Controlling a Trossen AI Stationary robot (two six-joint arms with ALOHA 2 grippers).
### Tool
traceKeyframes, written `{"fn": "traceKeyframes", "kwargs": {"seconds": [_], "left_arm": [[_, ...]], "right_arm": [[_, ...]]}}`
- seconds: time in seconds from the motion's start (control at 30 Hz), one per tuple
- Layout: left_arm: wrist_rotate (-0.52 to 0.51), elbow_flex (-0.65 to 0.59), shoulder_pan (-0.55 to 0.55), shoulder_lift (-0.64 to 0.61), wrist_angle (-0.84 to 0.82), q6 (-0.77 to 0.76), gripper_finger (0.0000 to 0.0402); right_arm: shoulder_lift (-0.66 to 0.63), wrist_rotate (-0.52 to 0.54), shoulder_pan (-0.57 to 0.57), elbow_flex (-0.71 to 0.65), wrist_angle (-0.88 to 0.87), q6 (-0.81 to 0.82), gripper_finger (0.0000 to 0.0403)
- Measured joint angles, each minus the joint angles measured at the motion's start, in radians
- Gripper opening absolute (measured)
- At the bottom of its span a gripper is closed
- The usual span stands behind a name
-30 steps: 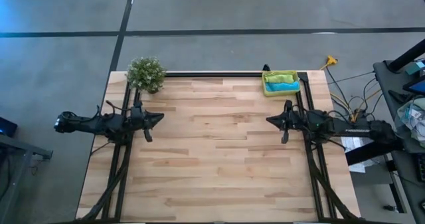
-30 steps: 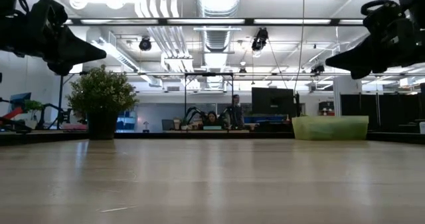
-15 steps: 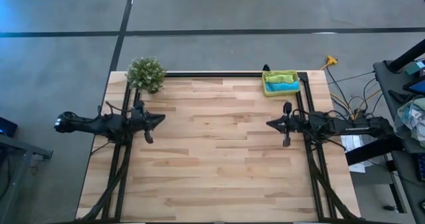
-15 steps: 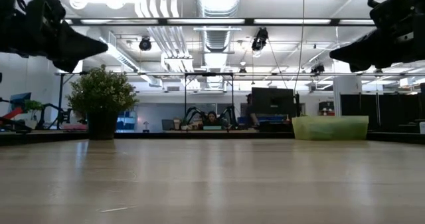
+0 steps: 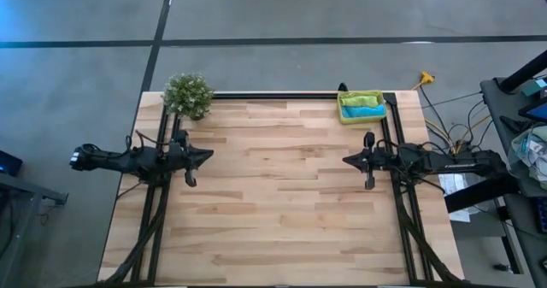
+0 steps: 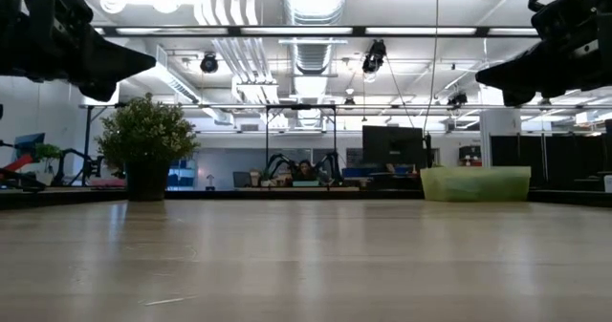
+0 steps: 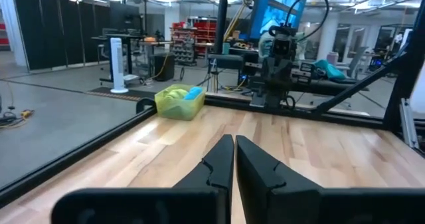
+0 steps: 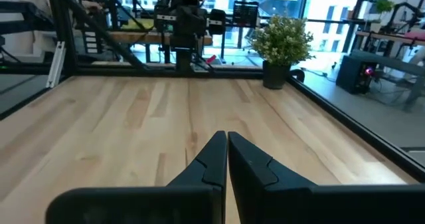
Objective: Roll microfiber towels into tight, uniform cylinder then place into a basket
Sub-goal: Return to home position
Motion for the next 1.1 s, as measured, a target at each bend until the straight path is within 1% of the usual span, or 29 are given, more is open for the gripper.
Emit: {"fn": "traceKeyframes", "kwargs": {"seconds": [0.23, 0.57, 0.7, 1.1], "left_arm": [[0.000, 0.000, 0.000, 0.005, -0.001, 0.056, 0.0000], [-0.001, 0.000, 0.001, 0.011, 0.000, 0.054, 0.0000], [-0.003, 0.000, 0.001, 0.012, 0.000, 0.054, 0.0000], [-0.003, 0.000, 0.001, 0.013, 0.000, 0.053, 0.0000]], "right_arm": [[0.000, 0.000, 0.000, 0.000, 0.003, -0.001, 0.0009], [0.001, 0.009, -0.001, 0.000, 0.005, -0.007, 0.0009], [0.005, 0.009, -0.001, 0.000, 0.004, 0.022, 0.0009], [0.007, 0.009, -0.001, 0.000, 0.004, -0.008, 0.0009]]}}
